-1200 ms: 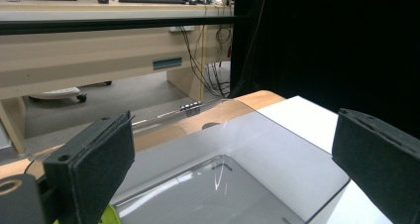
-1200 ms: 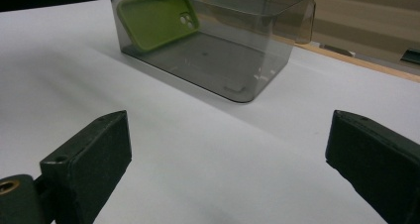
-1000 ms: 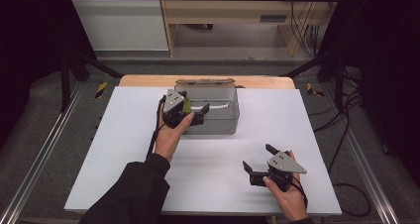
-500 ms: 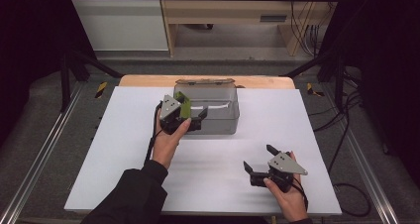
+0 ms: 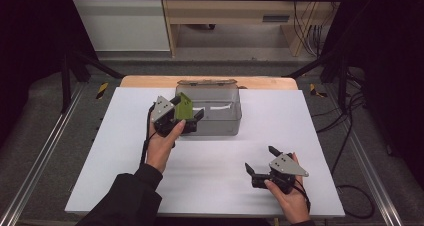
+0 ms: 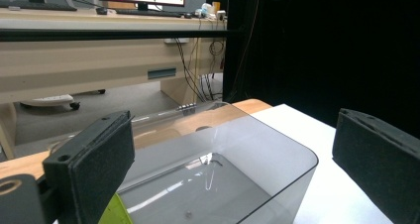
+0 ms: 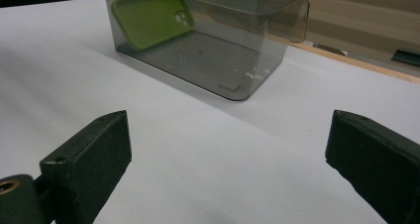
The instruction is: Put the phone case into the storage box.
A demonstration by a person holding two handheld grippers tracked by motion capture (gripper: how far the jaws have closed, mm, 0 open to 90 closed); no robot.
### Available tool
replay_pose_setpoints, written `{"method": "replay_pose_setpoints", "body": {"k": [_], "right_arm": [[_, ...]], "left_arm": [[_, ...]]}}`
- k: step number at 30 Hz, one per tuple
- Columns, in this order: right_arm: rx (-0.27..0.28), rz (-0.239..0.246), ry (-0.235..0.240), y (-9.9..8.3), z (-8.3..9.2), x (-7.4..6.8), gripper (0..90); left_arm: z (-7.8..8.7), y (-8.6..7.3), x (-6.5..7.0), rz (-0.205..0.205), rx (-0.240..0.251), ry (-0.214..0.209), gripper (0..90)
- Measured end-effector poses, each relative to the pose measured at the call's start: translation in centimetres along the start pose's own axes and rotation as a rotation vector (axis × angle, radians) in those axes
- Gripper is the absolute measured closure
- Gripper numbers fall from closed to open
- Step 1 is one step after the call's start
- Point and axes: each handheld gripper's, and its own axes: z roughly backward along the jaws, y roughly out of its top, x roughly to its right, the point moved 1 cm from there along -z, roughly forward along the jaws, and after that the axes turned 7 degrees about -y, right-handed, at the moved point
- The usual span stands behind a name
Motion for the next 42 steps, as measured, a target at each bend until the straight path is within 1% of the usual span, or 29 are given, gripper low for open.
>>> {"method": "replay_pose_setpoints", "body": {"k": [1, 2, 4, 6, 7, 8, 11, 13, 19, 21, 22, 23, 24, 26, 29, 34, 36, 40, 42], "right_arm": [[0.001, 0.0, 0.002, 0.0, 0.0, 0.0, 4.0], [0.002, 0.001, 0.005, 0.0, 0.0, 0.0, 4.0], [0.001, 0.003, 0.005, 0.0, 0.0, -0.1, 4.0], [0.001, 0.004, 0.005, 0.0, 0.0, -0.1, 3.9], [0.001, 0.002, 0.005, 0.0, 0.0, -0.1, 3.9], [0.002, 0.002, 0.005, 0.0, 0.0, 0.0, 3.9], [0.003, 0.003, 0.01, 0.0, 0.0, -0.1, 3.9], [0.003, 0.006, 0.009, 0.0, 0.0, -0.1, 3.9], [-0.002, 0.015, 0.007, 0.0, 0.0, -0.1, 3.9], [0.0, 0.015, 0.007, 0.0, -0.1, -0.1, 3.9], [-0.001, 0.013, 0.007, 0.0, 0.0, -0.1, 3.9], [0.0, 0.011, 0.007, 0.0, -0.1, -0.1, 3.9], [0.0, 0.009, 0.007, 0.0, 0.0, -0.1, 3.9], [0.0, 0.007, 0.007, 0.0, 0.0, -0.1, 3.9], [0.001, 0.004, 0.01, 0.0, 0.0, 0.0, 3.8], [0.004, 0.004, 0.008, 0.0, 0.1, 0.1, 3.7], [0.004, 0.004, 0.008, 0.0, 0.1, 0.1, 3.7], [0.004, 0.011, 0.015, 0.1, 0.1, -0.1, 3.7], [0.001, 0.013, 0.018, 0.1, 0.0, -0.2, 3.7]], "left_arm": [[0.2, 0.1, -0.1, -0.005, -0.001, 0.0, 2.5], [0.3, 0.1, -0.2, 0.003, 0.006, -0.004, 2.5], [0.6, 0.3, -0.4, -0.001, 0.011, 0.003, 2.5], [0.8, 0.5, -0.5, 0.007, 0.019, 0.0, 2.5], [1.1, 0.6, -0.6, -0.001, 0.018, 0.005, 2.5], [1.1, 0.6, -0.6, -0.005, 0.012, -0.002, 2.5], [1.4, 0.6, -0.6, -0.022, 0.001, -0.006, 2.4], [1.7, 0.7, -0.6, -0.02, 0.0, -0.007, 2.5], [2.6, 1.2, -0.9, -0.015, 0.019, -0.005, 2.5], [2.9, 1.4, -1.0, -0.02, 0.019, -0.002, 2.5], [3.0, 1.5, -1.1, -0.024, 0.014, -0.002, 2.5], [3.1, 1.6, -1.1, -0.018, 0.022, -0.001, 2.5], [3.3, 1.7, -1.2, -0.025, 0.016, 0.0, 2.5], [3.6, 1.8, -1.3, -0.021, 0.025, 0.0, 2.5], [4.0, 2.1, -1.5, -0.028, 0.024, 0.001, 2.5], [4.7, 2.4, -1.6, -0.033, 0.023, -0.008, 2.3], [4.9, 2.5, -1.7, -0.024, 0.031, -0.012, 2.1], [5.4, 2.5, -2.0, -0.026, 0.011, -0.023, 1.8], [5.7, 2.5, -2.1, -0.03, 0.009, -0.021, 1.8]]}}
